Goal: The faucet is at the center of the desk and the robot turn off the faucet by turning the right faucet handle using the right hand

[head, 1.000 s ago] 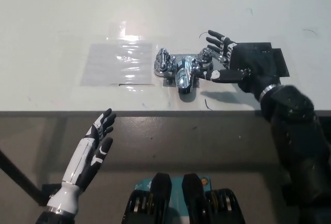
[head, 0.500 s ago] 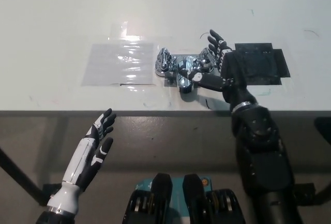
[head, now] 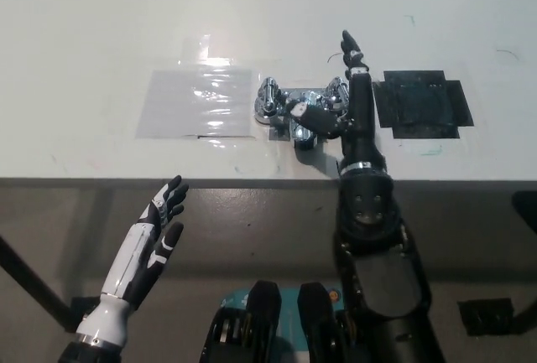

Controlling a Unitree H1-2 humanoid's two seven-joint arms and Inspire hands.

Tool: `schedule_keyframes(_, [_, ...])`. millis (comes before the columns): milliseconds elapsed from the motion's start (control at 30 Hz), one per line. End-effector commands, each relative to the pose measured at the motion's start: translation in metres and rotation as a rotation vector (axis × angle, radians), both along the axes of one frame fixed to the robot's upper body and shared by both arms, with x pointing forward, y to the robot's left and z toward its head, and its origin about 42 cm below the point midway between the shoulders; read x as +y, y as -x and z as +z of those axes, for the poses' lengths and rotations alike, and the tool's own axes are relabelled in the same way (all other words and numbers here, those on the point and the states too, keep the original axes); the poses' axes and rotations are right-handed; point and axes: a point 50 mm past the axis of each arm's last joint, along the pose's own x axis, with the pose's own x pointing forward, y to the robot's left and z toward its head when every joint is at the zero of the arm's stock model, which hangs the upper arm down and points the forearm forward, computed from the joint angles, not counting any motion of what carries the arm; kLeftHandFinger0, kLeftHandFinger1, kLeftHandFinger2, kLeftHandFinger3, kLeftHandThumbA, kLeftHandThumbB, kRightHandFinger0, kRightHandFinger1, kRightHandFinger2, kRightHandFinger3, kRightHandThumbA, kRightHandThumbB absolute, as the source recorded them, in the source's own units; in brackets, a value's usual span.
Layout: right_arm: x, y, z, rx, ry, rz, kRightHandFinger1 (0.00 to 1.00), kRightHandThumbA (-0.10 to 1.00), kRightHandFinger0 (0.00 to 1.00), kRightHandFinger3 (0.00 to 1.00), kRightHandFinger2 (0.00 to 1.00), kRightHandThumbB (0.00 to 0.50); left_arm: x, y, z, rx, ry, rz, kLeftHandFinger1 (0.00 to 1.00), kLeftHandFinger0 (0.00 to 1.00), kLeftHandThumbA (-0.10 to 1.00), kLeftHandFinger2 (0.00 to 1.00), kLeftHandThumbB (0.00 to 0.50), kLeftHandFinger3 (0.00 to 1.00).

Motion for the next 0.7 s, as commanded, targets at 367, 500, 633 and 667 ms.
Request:
schedule_keyframes(367, [0.031, 0.005, 0.053, -0.221, -0.072, -0.148, 1.0, 1.0, 1.0, 1.0, 1.0, 0.1, 0.008, -0.003, 0.015, -0.066, -0.019, -0.001, 1.0, 1.0, 0.93, 1.0, 0.241, 1.0])
schedule_keyframes(500, [0.027, 0.014, 0.059, -0.334, -0.048, -0.146, 1.0, 1.0, 1.0, 1.0, 1.0, 0.1, 0.01, 0.002, 0.012, -0.056, -0.021, 0.003, 1.0, 1.0, 0.93, 1.0, 0.244, 1.0])
schedule_keyframes(633, [0.007, 0.024, 0.095, -0.564, -0.034, -0.15, 1.0, 1.0, 1.0, 1.0, 1.0, 0.106, 0.01, 0.003, 0.012, -0.054, -0.029, 0.004, 1.0, 1.0, 0.94, 1.0, 0.245, 1.0])
schedule_keyframes(667, [0.003, 0.026, 0.1, -0.587, -0.034, -0.147, 1.0, 1.0, 1.0, 1.0, 1.0, 0.115, 0.01, 0.002, 0.012, -0.053, -0.027, 0.004, 1.0, 1.0, 0.94, 1.0, 0.244, 1.0])
